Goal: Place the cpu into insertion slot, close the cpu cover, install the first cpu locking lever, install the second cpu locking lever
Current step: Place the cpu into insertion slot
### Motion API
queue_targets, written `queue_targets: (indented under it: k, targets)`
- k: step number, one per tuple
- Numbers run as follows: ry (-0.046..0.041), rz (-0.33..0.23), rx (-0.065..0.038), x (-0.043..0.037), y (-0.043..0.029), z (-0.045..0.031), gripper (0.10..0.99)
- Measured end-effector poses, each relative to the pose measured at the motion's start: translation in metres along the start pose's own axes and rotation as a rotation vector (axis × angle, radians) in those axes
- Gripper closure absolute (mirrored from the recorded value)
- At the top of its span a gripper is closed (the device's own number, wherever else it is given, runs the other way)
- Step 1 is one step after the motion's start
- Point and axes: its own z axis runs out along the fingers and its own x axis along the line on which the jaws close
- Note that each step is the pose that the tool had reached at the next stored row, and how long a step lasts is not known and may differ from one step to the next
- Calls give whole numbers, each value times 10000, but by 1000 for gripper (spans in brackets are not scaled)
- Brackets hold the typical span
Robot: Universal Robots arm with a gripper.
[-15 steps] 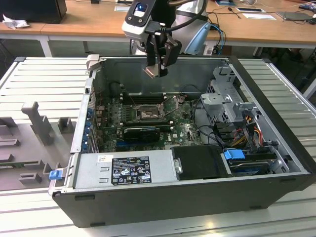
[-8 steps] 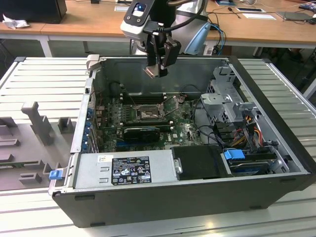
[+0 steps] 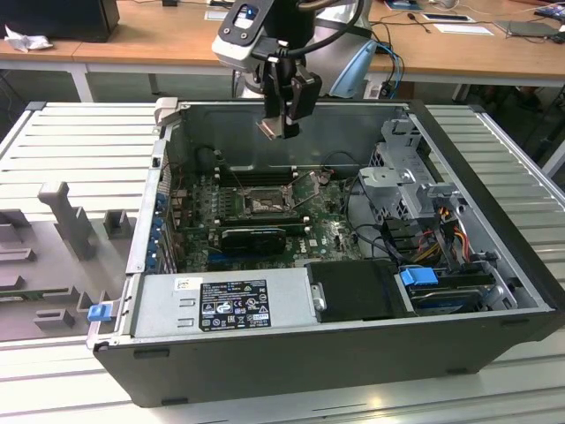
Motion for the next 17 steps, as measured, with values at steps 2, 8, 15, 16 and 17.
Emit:
queue_targets:
  k: [2,8,15,16,17]
  targets:
    - [-11,129,-3,0,0,0,561]
    - [-33,375,-8,0,0,0,561]
    - [-72,821,-16,0,0,0,561]
    - [-78,892,-18,0,0,1,561]
    - [-86,976,-19,0,0,1,561]
